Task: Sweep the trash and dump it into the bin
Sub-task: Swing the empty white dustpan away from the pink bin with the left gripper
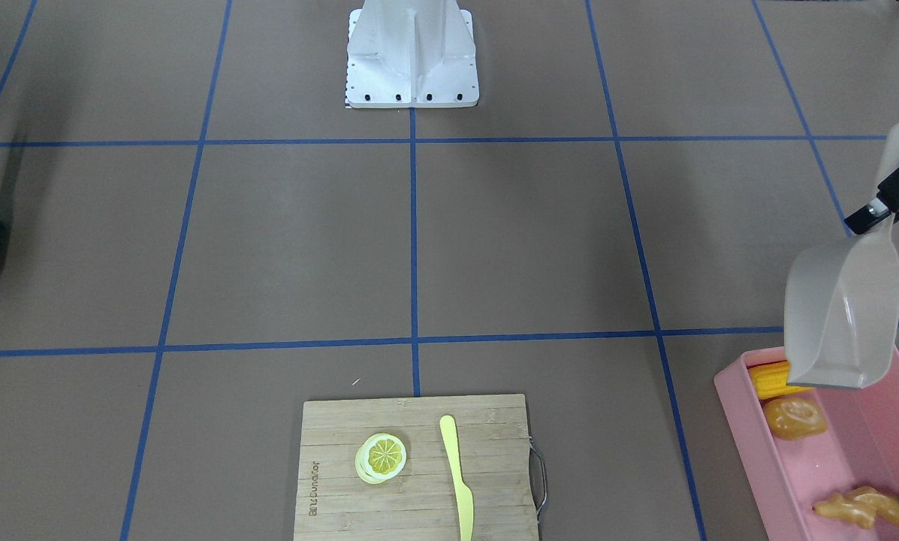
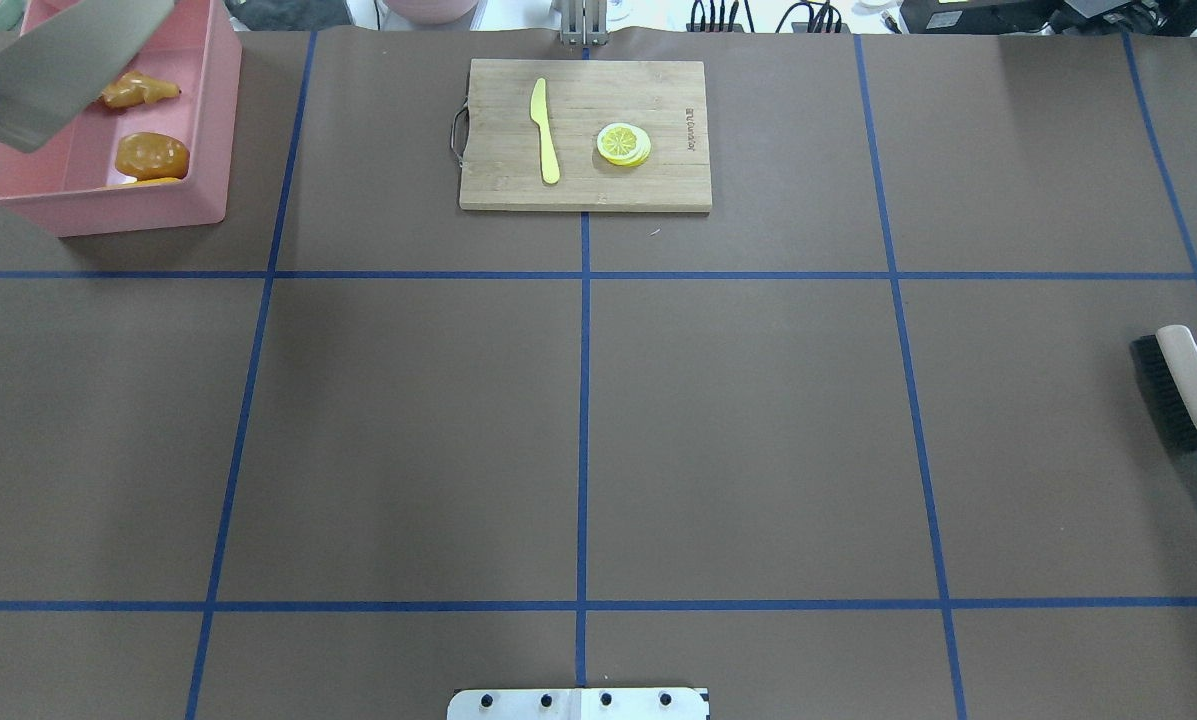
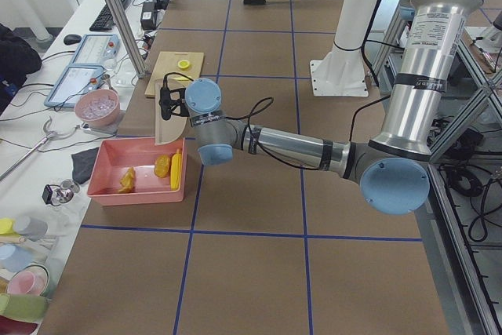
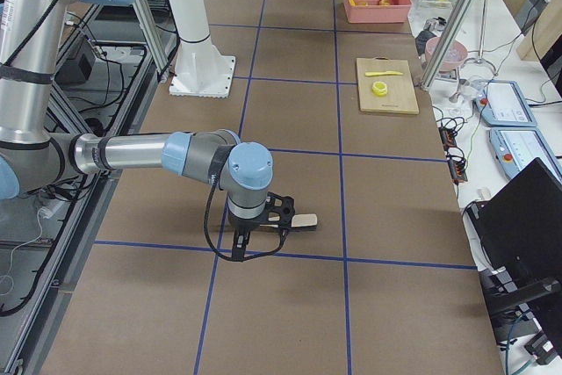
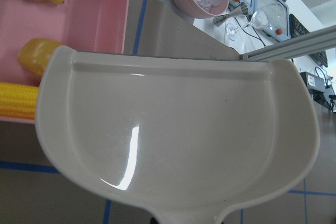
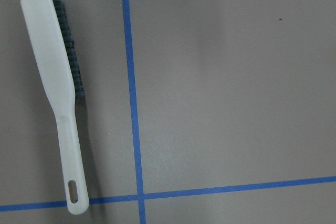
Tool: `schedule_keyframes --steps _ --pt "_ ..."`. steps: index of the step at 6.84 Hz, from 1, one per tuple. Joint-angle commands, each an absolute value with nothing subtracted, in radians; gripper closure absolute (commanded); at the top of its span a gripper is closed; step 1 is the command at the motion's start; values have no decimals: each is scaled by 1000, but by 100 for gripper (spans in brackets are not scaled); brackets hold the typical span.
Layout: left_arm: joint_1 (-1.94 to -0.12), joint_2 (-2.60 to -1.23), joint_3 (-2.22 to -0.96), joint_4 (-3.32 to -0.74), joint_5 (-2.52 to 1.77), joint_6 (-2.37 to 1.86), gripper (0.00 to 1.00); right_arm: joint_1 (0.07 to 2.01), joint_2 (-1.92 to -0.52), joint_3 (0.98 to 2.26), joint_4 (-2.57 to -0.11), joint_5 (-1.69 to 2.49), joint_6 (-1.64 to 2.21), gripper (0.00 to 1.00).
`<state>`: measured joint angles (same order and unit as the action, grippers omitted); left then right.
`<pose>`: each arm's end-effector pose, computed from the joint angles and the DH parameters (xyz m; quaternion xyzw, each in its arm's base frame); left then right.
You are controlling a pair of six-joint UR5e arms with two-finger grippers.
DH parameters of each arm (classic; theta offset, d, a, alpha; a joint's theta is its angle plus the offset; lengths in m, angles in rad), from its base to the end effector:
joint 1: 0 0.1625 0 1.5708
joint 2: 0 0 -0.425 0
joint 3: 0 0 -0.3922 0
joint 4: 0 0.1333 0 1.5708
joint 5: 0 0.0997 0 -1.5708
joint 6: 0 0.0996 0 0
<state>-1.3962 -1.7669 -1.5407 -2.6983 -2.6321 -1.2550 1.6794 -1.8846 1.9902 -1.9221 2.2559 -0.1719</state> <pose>0.0488 -0.5434 0.4320 0.1278 0.6457 -0.0924 0.7471 0.1064 -0.3272 0.6245 -0.0677 -0.3462 0.0116 0.9356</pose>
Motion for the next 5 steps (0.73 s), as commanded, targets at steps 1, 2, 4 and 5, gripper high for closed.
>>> schedule_keyframes --steps 1,2,4,5 --pt "-1393 -1788 -1536 -2643 -2617 -911 100 1694 -1879 1980 -1918 2255 -172 0" --pt "-1391 -1795 -1560 -2617 -2533 -775 100 1694 -1876 1970 -1914 2255 -172 0" --pt "-1338 -1798 -1621 -2547 -2362 -474 100 1694 -1875 1967 -1913 2256 -172 0" --pt "-1292 -1801 -1646 -2493 -2306 -287 100 1694 -1871 1965 -1913 2258 -170 0"
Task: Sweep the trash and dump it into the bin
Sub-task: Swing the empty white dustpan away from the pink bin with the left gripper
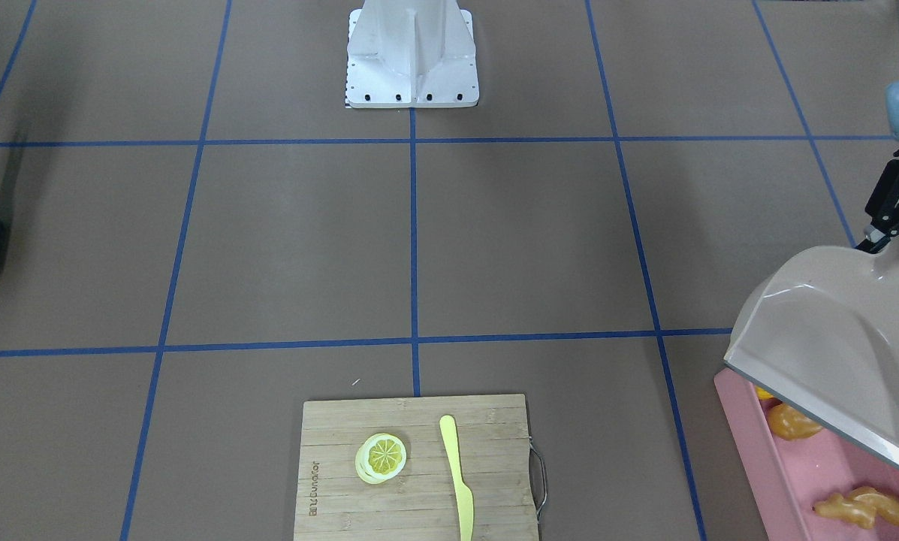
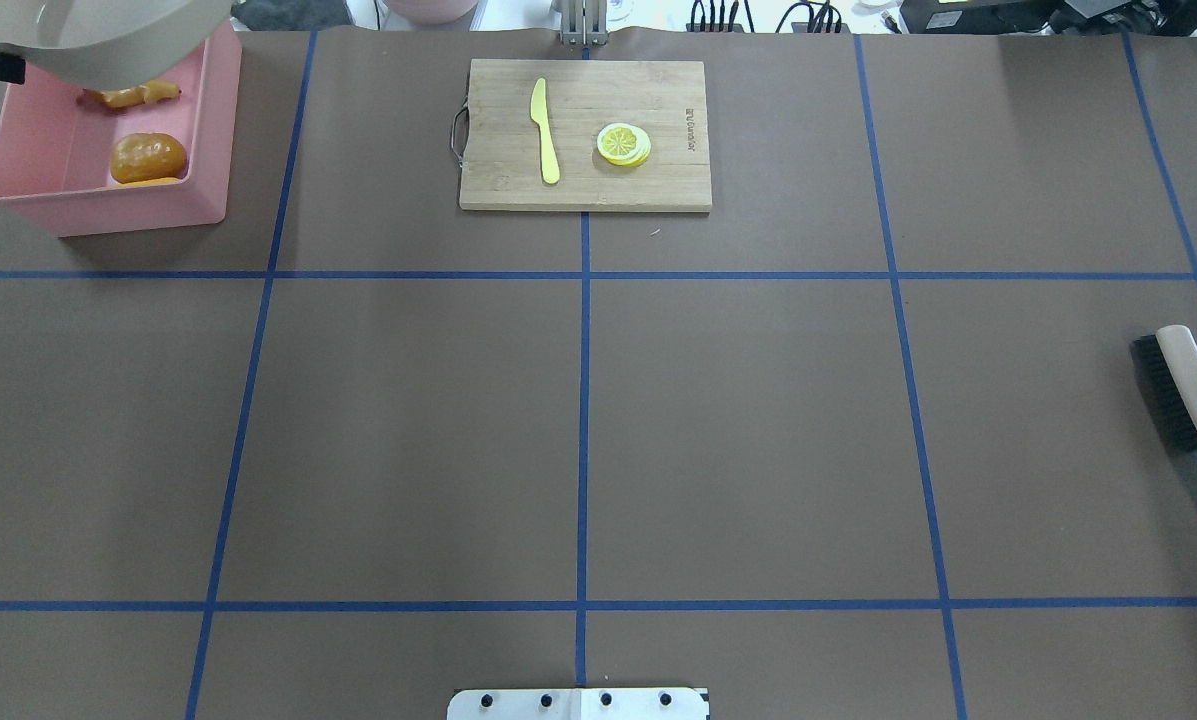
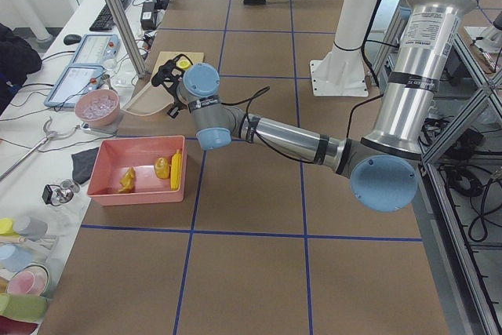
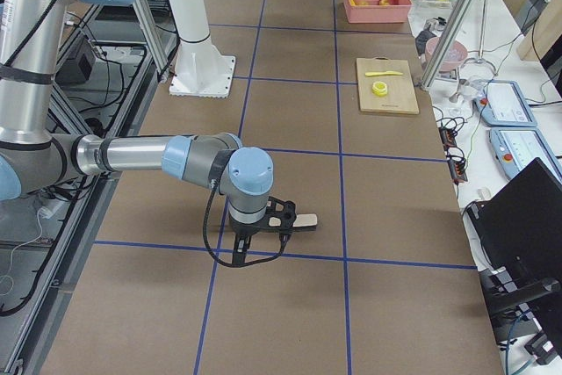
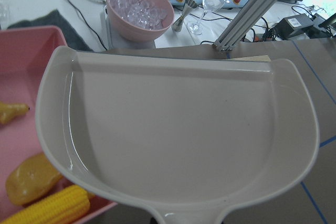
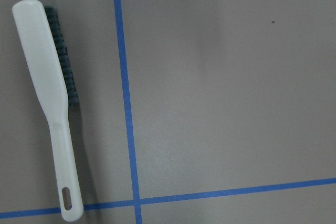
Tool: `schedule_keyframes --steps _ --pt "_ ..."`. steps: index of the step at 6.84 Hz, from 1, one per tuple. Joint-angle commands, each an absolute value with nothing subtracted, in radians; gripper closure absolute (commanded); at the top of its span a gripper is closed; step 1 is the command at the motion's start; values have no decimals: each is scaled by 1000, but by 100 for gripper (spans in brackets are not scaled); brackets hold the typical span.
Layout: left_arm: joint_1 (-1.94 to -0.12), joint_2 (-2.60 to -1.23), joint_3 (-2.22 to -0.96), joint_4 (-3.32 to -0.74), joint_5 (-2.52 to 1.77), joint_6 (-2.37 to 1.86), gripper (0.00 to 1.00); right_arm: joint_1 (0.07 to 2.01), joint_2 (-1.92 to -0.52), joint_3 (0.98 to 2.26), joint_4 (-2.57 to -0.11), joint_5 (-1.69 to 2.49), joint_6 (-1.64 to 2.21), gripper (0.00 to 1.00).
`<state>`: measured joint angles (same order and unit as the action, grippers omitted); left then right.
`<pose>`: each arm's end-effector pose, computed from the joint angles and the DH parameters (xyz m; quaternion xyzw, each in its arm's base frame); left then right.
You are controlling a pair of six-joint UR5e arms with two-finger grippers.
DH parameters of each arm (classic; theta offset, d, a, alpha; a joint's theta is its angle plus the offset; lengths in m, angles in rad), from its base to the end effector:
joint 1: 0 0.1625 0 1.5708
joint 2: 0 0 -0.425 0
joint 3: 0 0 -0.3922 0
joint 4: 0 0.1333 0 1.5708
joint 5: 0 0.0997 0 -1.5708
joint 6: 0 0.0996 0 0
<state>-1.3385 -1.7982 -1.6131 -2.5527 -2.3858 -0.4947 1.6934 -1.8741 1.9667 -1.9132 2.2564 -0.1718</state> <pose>0.0720 -0.5687 0.3988 0.3884 0.4914 0.1328 0.7681 0.1114 -0.3300 0.6312 -0.0671 -0.3471 0.0189 0.9352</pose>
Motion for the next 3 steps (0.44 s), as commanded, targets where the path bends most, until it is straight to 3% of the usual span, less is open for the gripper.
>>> schedule_keyframes --steps 1,3 --pt "-1278 -1812 -1673 -2450 -2243 -118 100 1694 -1871 1965 -1913 2264 -170 0" --pt "-1215 -1801 -1739 -2447 -2165 30 100 1692 -1871 1965 -1913 2264 -170 0"
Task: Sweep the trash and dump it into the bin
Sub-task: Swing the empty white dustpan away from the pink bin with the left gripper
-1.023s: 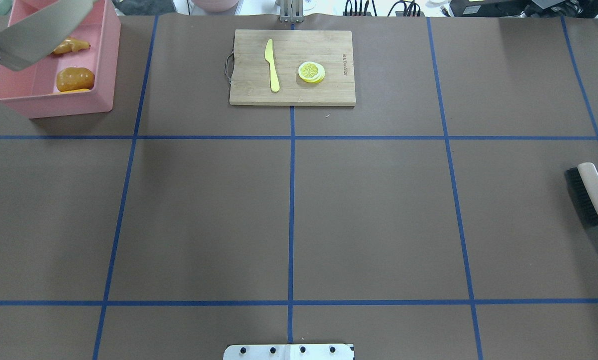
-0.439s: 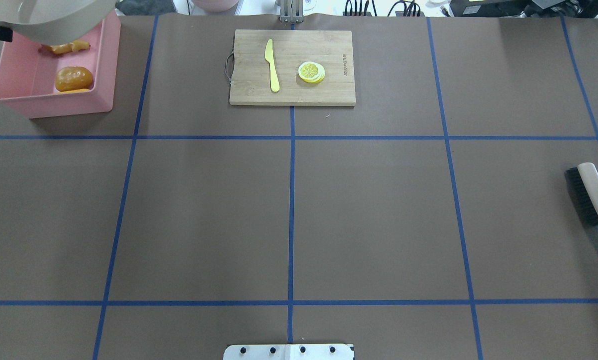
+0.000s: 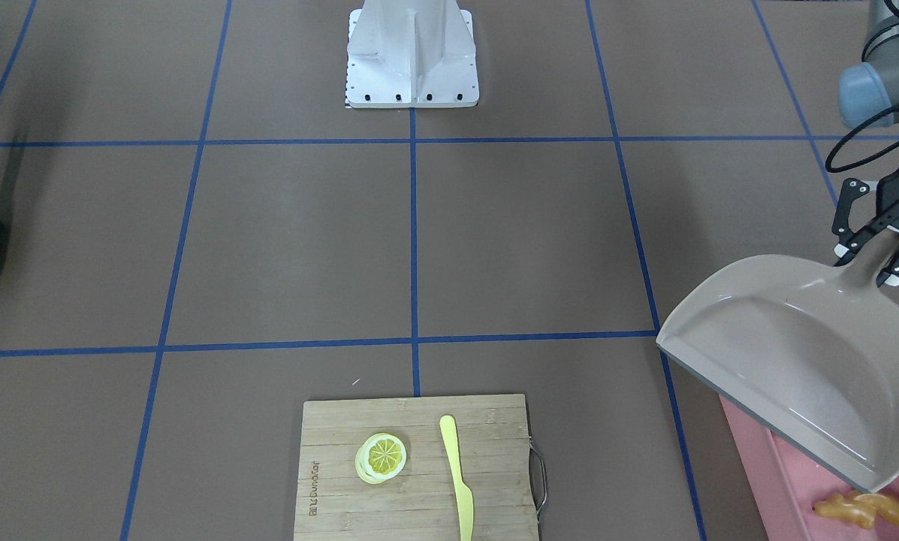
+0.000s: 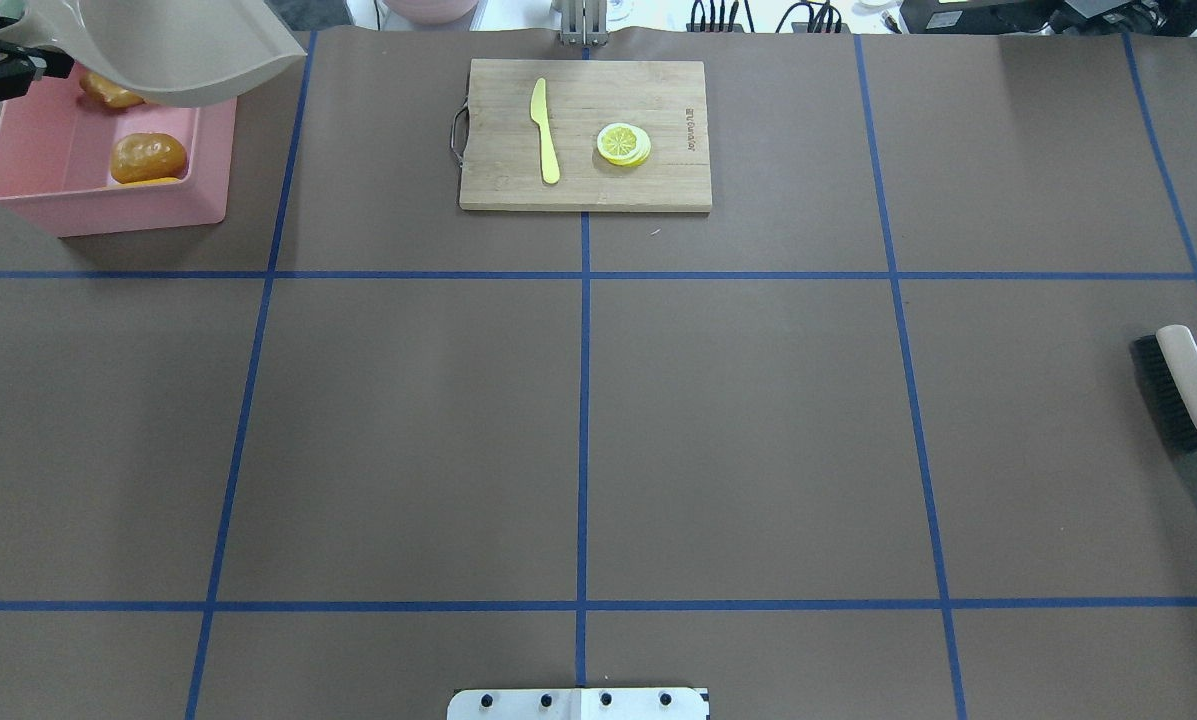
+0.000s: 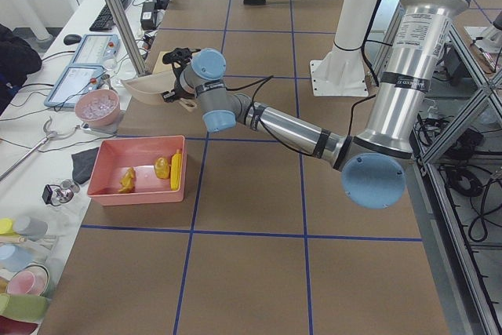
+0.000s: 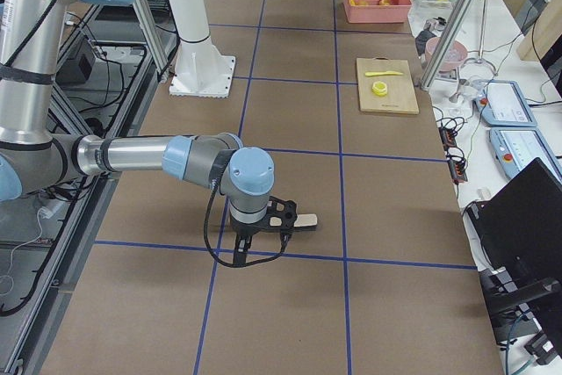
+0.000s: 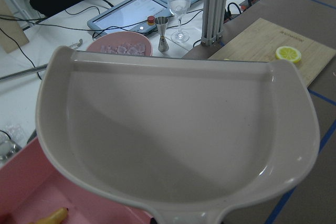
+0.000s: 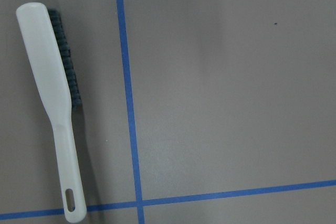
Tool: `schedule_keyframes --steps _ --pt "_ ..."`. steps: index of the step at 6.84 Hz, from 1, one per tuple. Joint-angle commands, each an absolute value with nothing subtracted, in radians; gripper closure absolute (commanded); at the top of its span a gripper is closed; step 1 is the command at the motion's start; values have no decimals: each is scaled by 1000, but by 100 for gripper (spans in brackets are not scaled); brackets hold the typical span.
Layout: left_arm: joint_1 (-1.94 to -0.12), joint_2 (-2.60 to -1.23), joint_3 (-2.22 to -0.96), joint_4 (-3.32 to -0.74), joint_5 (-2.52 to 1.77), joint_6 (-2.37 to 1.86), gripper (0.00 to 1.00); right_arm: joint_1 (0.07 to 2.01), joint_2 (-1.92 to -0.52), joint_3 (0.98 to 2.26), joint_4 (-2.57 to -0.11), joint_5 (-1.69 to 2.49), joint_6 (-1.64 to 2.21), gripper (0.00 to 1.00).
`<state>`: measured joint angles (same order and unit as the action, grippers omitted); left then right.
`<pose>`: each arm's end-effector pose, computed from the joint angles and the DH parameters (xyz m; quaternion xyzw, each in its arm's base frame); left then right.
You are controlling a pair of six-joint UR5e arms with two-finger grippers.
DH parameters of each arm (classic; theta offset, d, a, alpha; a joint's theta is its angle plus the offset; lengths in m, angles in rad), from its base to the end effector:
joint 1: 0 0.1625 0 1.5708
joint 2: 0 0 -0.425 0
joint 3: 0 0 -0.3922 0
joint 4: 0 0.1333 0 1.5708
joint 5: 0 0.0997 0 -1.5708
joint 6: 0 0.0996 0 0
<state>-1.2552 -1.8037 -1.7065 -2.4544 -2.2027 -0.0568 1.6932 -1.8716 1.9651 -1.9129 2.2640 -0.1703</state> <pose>0.1066 -0.5664 0.3652 0.5007 0.3505 0.2799 0.7403 0.1109 -0.3313 0.6306 -0.0662 -0.3505 0.0198 0.9340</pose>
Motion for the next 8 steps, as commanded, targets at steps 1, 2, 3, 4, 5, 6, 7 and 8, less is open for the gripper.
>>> schedule_keyframes --steps 1,2,3,4,5,6,7,8 --pt "-1168 -1802 -1759 -2435 -2160 31 100 1693 -1871 1962 -1913 2266 -170 0" --pt "-1104 -1809 -1761 -2427 -2166 31 100 1694 -1871 1962 -1913 2266 -170 0" --pt "-1033 -1809 -1769 -2436 -2172 28 100 1694 -1871 1962 -1914 2269 -170 0" --pt "-973 -1802 -1802 -2427 -2175 22 100 1694 -1871 1962 -1914 2269 -170 0" --pt "-881 -1801 -1812 -2434 -2177 31 100 1694 -1871 1960 -1914 2270 -170 0" --pt "-797 -1802 -1803 -2434 -2175 35 100 1692 -1871 1960 -1913 2267 -170 0" --pt "-693 -1799 -1792 -2428 -2174 46 100 1693 -1870 1960 -1913 2266 -172 0" --pt "-637 -1799 -1767 -2430 -2166 63 100 1692 -1870 1959 -1913 2264 -172 0"
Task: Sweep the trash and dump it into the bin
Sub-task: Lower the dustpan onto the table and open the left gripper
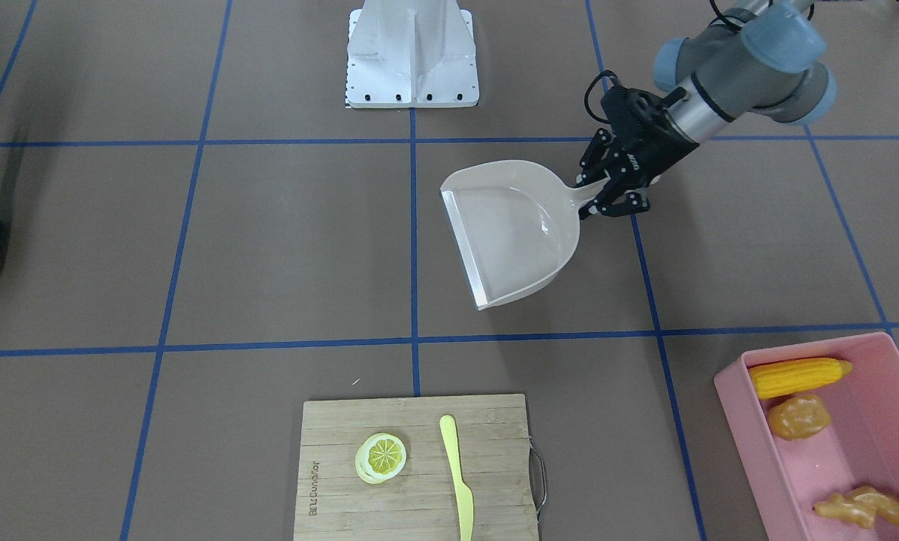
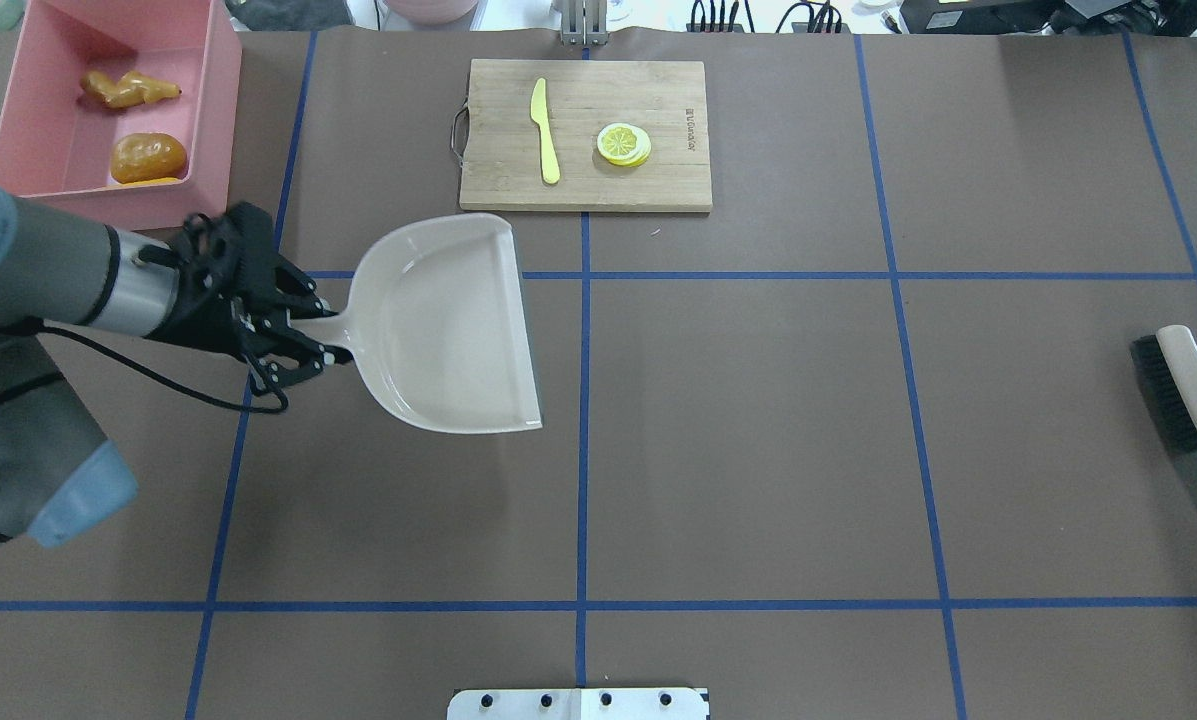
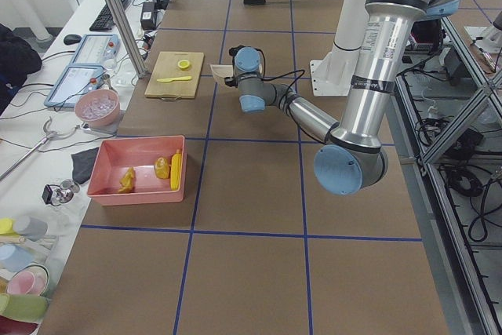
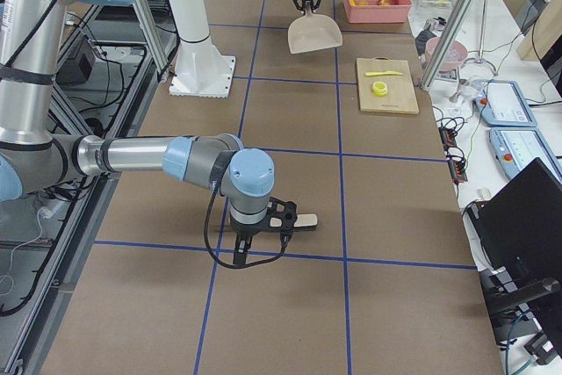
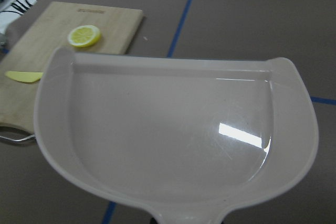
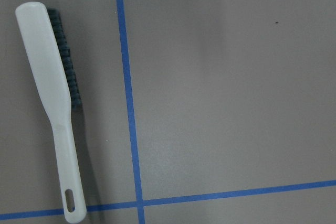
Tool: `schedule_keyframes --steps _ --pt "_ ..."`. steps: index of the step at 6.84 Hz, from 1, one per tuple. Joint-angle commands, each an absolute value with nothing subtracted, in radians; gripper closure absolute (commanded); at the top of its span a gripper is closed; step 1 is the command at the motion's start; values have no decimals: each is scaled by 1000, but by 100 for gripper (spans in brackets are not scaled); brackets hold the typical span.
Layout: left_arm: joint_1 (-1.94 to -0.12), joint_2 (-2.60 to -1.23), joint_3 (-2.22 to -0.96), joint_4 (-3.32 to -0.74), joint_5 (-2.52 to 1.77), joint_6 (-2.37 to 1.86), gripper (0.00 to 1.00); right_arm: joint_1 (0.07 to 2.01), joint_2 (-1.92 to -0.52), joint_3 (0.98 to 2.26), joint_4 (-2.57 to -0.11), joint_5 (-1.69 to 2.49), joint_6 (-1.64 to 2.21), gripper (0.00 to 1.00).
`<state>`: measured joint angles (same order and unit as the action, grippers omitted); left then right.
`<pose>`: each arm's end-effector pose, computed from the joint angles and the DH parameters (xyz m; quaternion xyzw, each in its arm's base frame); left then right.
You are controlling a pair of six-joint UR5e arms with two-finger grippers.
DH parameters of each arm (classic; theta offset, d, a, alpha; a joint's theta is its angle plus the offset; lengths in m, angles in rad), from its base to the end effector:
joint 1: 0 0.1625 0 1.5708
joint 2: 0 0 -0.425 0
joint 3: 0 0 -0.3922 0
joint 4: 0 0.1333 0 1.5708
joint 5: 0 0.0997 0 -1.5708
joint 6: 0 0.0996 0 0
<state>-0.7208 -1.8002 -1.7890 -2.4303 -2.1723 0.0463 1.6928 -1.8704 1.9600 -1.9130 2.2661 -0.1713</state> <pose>0.3665 -0.4244 0.3318 0.4425 0.4436 0.4909 0.6054 0.1107 -0.3316 0.6324 -0.0678 -0.3517 0.0199 0.9335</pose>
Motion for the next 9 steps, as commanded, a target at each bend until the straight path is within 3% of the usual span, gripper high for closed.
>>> schedule_keyframes --steps 1,9 --pt "-635 -1798 -1753 -2430 -2164 139 100 1693 -1870 1959 -1913 2264 -172 0" --pt "-635 -1810 -1692 -2439 -2189 206 100 1692 -1870 1957 -1913 2261 -176 0"
